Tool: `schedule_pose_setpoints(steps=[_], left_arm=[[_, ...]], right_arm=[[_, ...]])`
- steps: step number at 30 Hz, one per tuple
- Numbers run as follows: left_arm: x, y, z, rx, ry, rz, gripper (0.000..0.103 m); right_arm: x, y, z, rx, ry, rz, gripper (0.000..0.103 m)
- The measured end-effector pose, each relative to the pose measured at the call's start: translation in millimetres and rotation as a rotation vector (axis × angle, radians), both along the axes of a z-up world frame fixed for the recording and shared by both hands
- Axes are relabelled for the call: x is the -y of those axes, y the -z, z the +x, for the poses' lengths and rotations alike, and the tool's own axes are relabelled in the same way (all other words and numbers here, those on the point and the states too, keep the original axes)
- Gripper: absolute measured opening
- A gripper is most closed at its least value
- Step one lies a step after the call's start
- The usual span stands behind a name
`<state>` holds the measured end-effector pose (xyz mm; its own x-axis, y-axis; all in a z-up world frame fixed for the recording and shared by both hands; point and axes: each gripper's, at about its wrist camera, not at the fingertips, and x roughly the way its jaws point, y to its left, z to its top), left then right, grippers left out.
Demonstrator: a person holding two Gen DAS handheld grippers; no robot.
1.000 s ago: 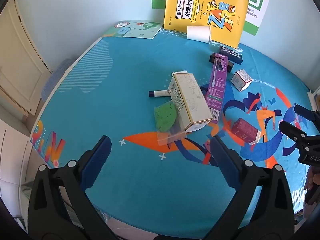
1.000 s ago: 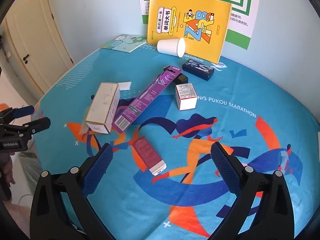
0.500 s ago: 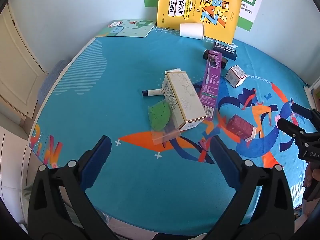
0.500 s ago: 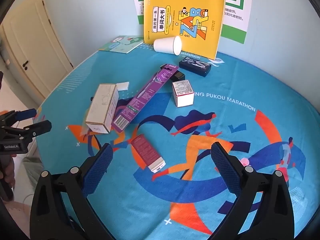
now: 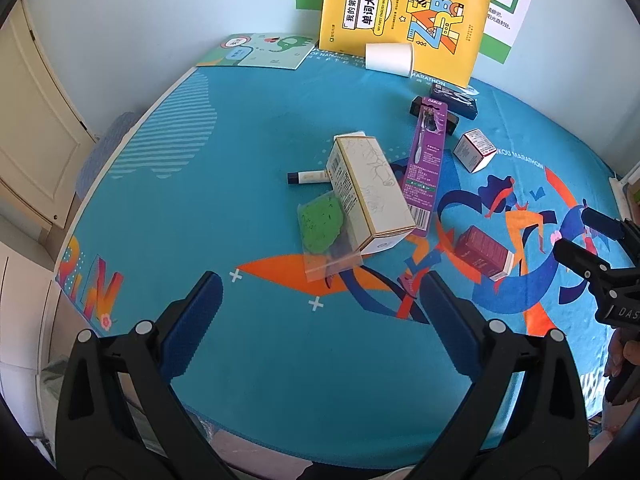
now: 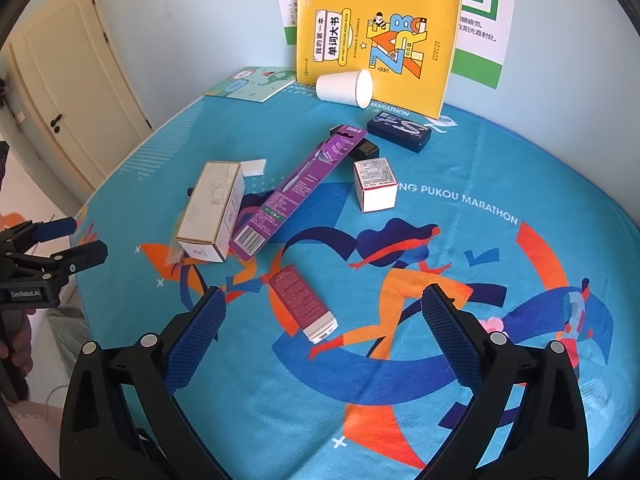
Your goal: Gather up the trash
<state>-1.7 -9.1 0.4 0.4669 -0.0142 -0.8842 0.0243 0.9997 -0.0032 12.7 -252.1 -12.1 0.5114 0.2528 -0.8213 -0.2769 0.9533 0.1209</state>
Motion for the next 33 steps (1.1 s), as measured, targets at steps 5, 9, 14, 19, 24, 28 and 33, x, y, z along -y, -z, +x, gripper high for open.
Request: schedule_pose_setpoints(steps=[5,9,14,19,24,28,33], left_arm=[[-2.4,3.8,-1.5,-0.008,-0.008,-0.004,0.096],[-4.1,3.9,-0.9,-0.008,-0.006,-0.006,0.096],[-4.4,4.0,-0.8,-0.008,-0.006,-0.006,0.096],[-4.5,5.1,0.2,-0.009,-0.001,-0.001,0.096],[-4.9,6.2,0.2,-0.011,0.002,0.002,0.096],[-4.5,6.6,-0.6,-0.010,0.001,0.004,0.096],[-4.3,7.1,-0.7,-0.010,-0.001,0.005,0.096]], right_arm=[[-0.8,0.2,-1.3,-0.001,-0.002,-0.002,0.097],[-0.6,0.8,-1.8,0.000,-0.002,0.000,0.097],[-1.6,1.4,-2.6,0.000,-0.003,-0.002,0.097],[-2.1,2.3,-4.0,-0.004,-0.006,-0.003,0.097],[-2.2,3.2,-4.2,-0.012,-0.011,0.002,0.097],[-3.0,3.7,-3.2,-0.018,-0.008,0.003,0.097],[-3.2,4.1,-3.1,-0.020,-0.009,0.003,0.097]])
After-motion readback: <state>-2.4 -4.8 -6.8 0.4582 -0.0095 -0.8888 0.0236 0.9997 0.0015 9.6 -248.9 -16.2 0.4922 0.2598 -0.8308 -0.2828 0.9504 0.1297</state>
